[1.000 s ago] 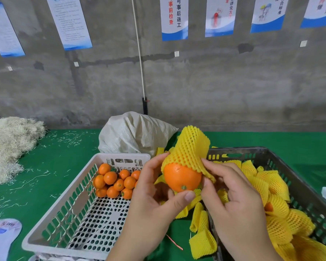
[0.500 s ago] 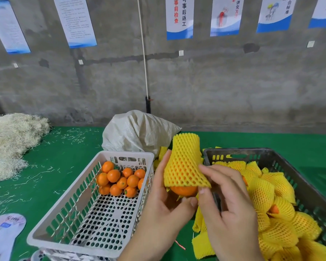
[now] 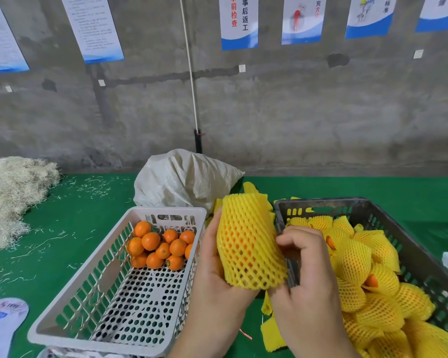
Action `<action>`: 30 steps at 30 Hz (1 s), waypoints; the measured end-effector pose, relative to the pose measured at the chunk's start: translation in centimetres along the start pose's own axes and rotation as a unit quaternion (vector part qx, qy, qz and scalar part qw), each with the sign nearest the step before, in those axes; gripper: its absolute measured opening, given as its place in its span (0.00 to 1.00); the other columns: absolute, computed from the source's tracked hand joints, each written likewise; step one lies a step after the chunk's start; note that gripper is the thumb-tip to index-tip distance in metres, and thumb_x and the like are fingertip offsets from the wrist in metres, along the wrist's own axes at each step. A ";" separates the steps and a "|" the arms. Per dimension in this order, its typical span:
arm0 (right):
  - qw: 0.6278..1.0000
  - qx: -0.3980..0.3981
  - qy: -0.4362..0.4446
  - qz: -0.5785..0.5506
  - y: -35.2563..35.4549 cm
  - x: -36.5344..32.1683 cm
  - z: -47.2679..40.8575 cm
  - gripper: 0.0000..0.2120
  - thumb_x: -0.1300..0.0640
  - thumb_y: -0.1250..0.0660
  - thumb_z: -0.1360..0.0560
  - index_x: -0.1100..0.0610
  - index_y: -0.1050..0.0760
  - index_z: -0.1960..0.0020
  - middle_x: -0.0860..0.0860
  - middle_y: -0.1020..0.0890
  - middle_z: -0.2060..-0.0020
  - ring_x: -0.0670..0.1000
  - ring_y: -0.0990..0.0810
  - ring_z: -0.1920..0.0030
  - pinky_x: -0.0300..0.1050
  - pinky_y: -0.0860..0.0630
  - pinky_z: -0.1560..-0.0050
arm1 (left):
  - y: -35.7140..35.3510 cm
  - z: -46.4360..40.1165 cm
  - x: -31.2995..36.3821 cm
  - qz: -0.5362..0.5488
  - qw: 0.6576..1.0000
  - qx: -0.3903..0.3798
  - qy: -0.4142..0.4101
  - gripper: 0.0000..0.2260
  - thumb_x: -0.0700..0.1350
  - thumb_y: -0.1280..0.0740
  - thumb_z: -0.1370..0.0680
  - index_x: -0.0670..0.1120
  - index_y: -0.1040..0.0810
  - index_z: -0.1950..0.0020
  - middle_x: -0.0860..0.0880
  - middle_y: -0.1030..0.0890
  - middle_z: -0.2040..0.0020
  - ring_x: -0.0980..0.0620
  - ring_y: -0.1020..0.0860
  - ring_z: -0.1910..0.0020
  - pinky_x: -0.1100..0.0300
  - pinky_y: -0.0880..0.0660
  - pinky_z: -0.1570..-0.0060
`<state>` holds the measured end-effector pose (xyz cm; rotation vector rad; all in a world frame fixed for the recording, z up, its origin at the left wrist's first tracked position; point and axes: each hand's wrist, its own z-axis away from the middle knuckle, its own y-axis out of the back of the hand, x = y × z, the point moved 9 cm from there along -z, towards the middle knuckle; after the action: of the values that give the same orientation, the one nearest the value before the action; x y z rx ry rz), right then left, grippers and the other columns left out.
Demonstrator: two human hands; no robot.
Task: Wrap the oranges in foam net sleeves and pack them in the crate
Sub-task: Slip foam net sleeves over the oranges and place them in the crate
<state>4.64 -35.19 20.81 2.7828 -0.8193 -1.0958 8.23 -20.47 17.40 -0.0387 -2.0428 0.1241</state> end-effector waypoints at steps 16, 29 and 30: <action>0.861 -0.135 -0.375 -0.317 -3.8 7.5 3.6 0.38 0.50 0.17 0.43 0.26 0.28 0.40 0.41 0.16 0.44 0.45 0.16 0.43 0.44 0.18 0.48 | -2.4 1.3 -2.6 -0.227 0.959 -0.137 -0.102 0.36 0.58 0.29 0.21 0.64 0.43 0.16 0.60 0.33 0.21 0.57 0.25 0.28 0.54 0.21 0.35; 0.849 0.070 -0.502 -0.153 0.2 20.5 9.3 0.34 0.62 0.34 0.20 0.43 0.42 0.20 0.51 0.26 0.32 0.47 0.19 0.44 0.41 0.24 0.49 | 15.0 1.1 -21.7 -0.389 0.895 -0.046 0.214 0.26 0.52 0.38 0.14 0.48 0.39 0.17 0.45 0.25 0.26 0.56 0.20 0.46 0.52 0.22 0.43; 0.881 0.004 -0.467 -0.080 -0.7 20.2 9.3 0.26 0.60 0.34 0.20 0.41 0.32 0.26 0.47 0.26 0.33 0.41 0.20 0.45 0.37 0.25 0.52 | 15.0 1.7 -22.7 -0.372 0.897 -0.063 0.229 0.26 0.51 0.38 0.14 0.48 0.38 0.17 0.45 0.27 0.23 0.55 0.22 0.40 0.53 0.25 0.38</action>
<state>11.34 -43.03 1.11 2.2310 -0.5915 -2.5198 16.70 -7.55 -5.10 0.5780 -1.4695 -0.4587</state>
